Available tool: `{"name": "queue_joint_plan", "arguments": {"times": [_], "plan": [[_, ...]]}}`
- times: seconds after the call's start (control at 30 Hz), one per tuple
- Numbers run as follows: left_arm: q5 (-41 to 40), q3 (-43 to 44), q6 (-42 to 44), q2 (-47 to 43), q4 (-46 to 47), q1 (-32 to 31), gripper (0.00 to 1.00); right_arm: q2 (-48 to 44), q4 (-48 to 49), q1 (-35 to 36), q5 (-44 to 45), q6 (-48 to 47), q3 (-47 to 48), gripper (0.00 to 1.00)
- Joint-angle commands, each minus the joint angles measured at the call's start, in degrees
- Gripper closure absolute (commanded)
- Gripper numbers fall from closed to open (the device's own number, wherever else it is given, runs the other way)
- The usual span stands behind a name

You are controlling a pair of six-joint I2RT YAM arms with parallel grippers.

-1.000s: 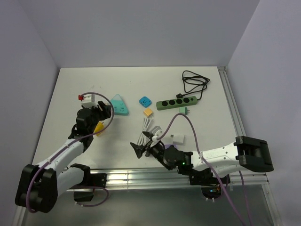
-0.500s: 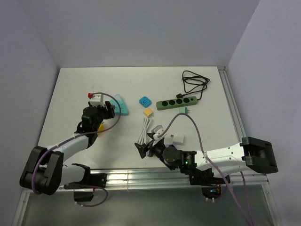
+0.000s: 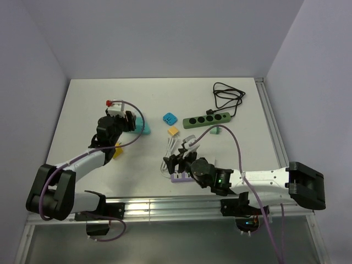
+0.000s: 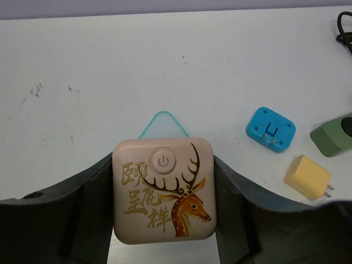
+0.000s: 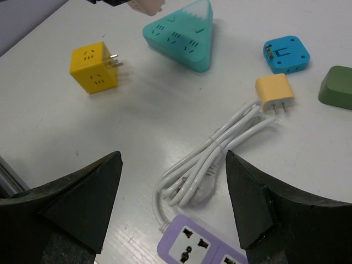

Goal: Insert the plug
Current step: Pick up the plug from the center of the board.

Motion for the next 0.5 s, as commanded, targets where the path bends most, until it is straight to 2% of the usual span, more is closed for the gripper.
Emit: {"name": "queue_joint_plan", "arguments": {"times": [0.0, 0.1, 0.17, 0.23, 0.37, 0.47], "plan": [[0.6, 3.83, 1.4, 2.15, 0.81, -0.08, 1.0, 1.03, 0.28, -3.33, -3.96, 1.77, 2.57, 0.18], [-2.12, 5.41, 2.19, 4.43, -0.85, 0.01, 0.99, 2.96, 0.71, -4.82, -5.8, 0.72, 3.72, 0.18], [-0.3, 6.29, 1.31, 5.84, -1.65, 0.79, 1.0, 3.58, 0.71, -5.62, -7.21, 0.63, 4.25, 0.18], [4.78, 6.39, -0.53, 6.73, -1.04, 3.43, 1.0, 4.29, 0.37, -6.32, -8.0, 0.89, 4.78, 0.18], [5.7, 4.54, 0.6, 4.89, 0.37, 4.67, 1.0, 4.9, -0.25, -6.76, -8.97, 0.98, 5.48, 0.18], [6.64, 6.2, 0.52, 5.76, -3.47, 4.67, 1.0, 4.99, -0.34, -6.77, -9.5, 1.07, 5.92, 0.18]]}}
